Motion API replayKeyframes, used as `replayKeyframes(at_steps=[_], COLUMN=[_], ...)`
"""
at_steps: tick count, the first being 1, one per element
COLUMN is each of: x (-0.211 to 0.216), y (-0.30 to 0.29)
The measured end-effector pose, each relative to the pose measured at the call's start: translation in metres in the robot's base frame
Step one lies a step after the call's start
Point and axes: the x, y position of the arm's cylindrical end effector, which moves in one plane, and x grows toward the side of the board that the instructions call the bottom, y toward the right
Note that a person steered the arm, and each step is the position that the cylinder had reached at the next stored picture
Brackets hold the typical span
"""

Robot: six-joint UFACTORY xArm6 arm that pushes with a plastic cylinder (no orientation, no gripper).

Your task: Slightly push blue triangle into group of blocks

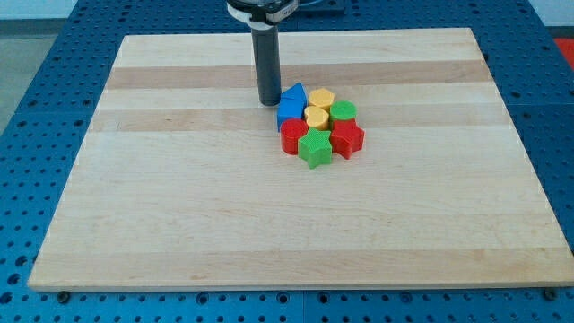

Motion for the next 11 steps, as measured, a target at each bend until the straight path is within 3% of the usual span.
replayKeyframes(at_steps=[6,11], x=[-0.015,0.005], y=[0.024,0.029])
